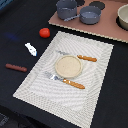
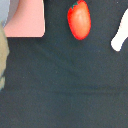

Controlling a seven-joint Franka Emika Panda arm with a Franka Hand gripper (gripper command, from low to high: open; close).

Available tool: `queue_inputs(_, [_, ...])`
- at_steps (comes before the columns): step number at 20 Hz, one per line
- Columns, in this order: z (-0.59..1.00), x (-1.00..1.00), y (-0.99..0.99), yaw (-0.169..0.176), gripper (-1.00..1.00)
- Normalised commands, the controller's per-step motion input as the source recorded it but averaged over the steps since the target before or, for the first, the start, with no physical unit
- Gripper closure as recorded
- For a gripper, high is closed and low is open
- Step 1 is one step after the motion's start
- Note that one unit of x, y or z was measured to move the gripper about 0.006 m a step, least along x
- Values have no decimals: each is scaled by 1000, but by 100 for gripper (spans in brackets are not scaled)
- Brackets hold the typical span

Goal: Place the fish, sausage, and tomato into the frying pan.

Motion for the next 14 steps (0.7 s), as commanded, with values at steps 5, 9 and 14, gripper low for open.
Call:
queue_inputs(5, [-486, 139, -1000, 0, -100])
queue_inputs(9, [-459, 114, -1000, 0, -100])
queue_inputs(14, [-348, 10, -1000, 0, -100])
